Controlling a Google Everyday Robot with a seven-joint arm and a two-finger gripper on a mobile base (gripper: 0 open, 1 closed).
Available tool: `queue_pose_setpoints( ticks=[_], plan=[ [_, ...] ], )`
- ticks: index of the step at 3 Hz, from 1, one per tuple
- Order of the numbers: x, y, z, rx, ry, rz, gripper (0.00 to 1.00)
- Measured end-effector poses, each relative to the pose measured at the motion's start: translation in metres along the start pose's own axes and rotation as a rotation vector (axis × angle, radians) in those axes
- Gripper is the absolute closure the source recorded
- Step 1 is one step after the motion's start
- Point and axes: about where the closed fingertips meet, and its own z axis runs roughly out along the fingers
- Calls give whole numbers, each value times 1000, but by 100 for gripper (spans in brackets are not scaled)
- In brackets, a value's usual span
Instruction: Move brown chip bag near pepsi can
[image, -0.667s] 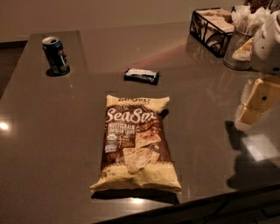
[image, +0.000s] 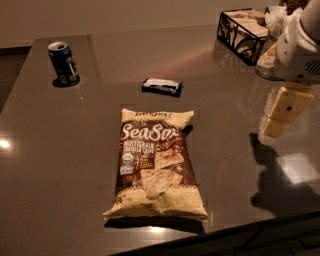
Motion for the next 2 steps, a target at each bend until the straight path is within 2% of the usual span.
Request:
queue_pose_setpoints(
  ticks=[1, 2],
  plan=[
    [-17, -9, 17, -17, -9, -35, 0],
    [-34, -7, 39, -71, -30, -93, 0]
  ],
)
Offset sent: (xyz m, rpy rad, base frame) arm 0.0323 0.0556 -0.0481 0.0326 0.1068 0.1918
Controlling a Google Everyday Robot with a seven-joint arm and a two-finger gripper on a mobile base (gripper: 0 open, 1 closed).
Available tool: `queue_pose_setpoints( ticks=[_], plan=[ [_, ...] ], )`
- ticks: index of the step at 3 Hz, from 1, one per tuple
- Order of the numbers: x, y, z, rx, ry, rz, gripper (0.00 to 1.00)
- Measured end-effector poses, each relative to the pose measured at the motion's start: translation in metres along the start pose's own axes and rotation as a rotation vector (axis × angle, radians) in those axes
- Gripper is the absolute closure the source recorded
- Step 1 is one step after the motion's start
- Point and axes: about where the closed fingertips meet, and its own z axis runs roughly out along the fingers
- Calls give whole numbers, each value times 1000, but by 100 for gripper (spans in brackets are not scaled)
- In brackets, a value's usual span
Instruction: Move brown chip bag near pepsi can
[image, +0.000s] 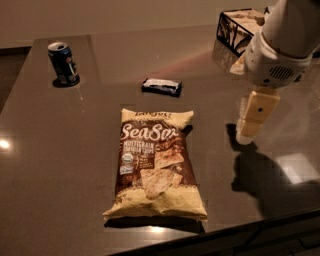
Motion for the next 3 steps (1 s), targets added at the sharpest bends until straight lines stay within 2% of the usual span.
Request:
queue_pose_setpoints(
  ticks=[1, 2, 3],
  plan=[
    [-22, 10, 23, -78, -32, -106, 0],
    [-22, 10, 23, -78, -32, -106, 0],
    [-39, 17, 28, -114, -104, -146, 0]
  ],
)
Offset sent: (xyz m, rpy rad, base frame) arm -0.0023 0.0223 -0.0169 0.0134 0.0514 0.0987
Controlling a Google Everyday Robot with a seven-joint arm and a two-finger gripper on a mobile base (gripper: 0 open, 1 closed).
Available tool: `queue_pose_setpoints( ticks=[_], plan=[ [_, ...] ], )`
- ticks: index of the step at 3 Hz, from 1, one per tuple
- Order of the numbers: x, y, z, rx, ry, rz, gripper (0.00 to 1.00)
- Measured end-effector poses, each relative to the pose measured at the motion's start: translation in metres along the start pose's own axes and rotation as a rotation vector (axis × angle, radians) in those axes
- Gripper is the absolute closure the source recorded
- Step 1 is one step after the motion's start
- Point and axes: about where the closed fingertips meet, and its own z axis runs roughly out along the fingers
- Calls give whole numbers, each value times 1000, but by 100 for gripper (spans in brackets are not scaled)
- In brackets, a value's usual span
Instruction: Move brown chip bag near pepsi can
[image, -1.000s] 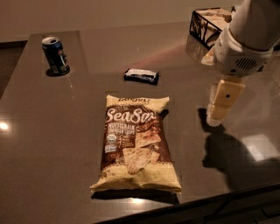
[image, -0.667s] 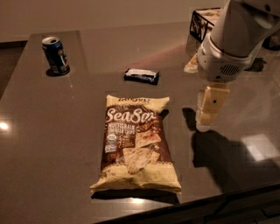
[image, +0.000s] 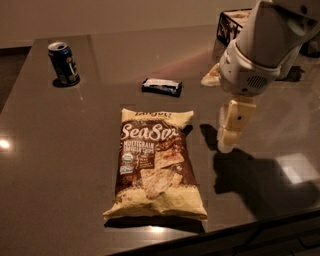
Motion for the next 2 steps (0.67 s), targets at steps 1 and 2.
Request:
queue_pose_setpoints(
  ticks=[1, 2],
  plan=[
    [-33, 4, 18, -54, -58, -69, 0],
    [-66, 4, 34, -97, -84, -130, 0]
  ],
)
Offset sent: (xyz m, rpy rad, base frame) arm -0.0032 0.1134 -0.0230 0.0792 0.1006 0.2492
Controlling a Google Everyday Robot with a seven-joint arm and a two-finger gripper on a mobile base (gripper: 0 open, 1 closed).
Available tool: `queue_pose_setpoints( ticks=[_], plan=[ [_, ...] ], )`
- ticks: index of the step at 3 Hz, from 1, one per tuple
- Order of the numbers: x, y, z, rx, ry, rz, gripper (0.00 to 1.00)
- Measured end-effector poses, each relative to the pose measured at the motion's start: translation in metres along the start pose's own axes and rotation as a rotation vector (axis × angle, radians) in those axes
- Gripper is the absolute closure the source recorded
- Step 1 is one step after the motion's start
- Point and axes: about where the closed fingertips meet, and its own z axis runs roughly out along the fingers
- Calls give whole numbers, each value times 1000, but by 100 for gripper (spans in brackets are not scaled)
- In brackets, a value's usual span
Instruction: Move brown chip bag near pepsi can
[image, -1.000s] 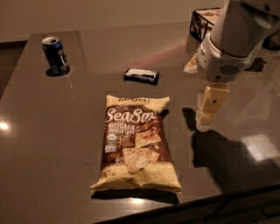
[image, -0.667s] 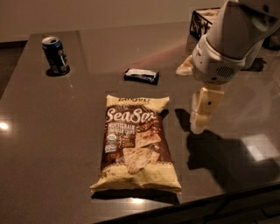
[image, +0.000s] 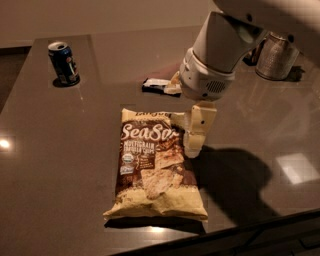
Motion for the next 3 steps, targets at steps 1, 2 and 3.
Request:
queue_pose_setpoints(
  ticks=[1, 2, 3],
  plan=[
    [-21, -6, 18, -34, 11, -38, 0],
    [-33, -8, 37, -62, 38, -66, 0],
    [-36, -11, 50, -78, 67, -70, 0]
  ],
)
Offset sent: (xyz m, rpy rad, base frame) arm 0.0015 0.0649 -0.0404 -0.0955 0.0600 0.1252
